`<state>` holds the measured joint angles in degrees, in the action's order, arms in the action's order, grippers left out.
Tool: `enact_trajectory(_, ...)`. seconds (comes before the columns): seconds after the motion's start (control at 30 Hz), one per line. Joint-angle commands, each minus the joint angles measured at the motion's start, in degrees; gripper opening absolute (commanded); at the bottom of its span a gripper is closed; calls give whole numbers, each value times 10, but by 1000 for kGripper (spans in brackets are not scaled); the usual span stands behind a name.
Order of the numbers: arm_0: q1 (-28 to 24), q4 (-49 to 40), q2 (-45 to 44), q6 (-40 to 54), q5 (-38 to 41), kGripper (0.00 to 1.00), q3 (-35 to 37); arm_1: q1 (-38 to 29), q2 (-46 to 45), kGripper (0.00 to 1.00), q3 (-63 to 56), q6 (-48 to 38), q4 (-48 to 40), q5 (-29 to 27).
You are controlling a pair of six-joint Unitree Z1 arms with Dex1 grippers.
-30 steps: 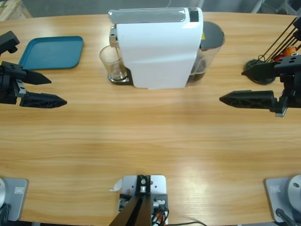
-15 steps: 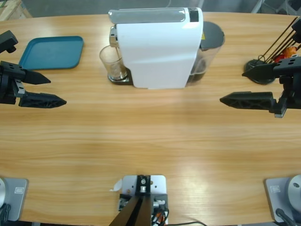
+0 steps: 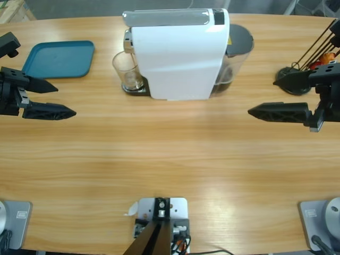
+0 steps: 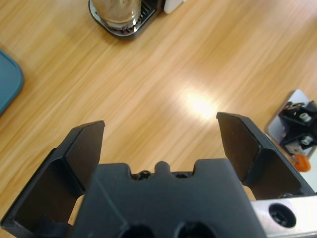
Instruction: Pour coffee
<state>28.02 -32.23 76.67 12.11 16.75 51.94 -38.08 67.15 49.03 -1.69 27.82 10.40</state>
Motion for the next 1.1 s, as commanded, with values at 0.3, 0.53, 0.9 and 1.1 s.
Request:
enact_trajectory(0.3, -11, 18, -10, 2, -8, 987, -25, -5, 20, 1000, -9, 7, -17, -8)
enact_trajectory(0.53, -11, 18, -19, 10, 3, 987, -25, -5, 22, 1000, -10, 7, -17, -8)
enact_trajectory(0.9, -12, 29, -12, 68, -4, 1000, -25, -5, 24, 1000, -9, 7, -17, -8)
enact_trajectory(1.1, -28, 72, -8, 138, 8, 1000, -51, -5, 23, 1000, -10, 7, -17, -7)
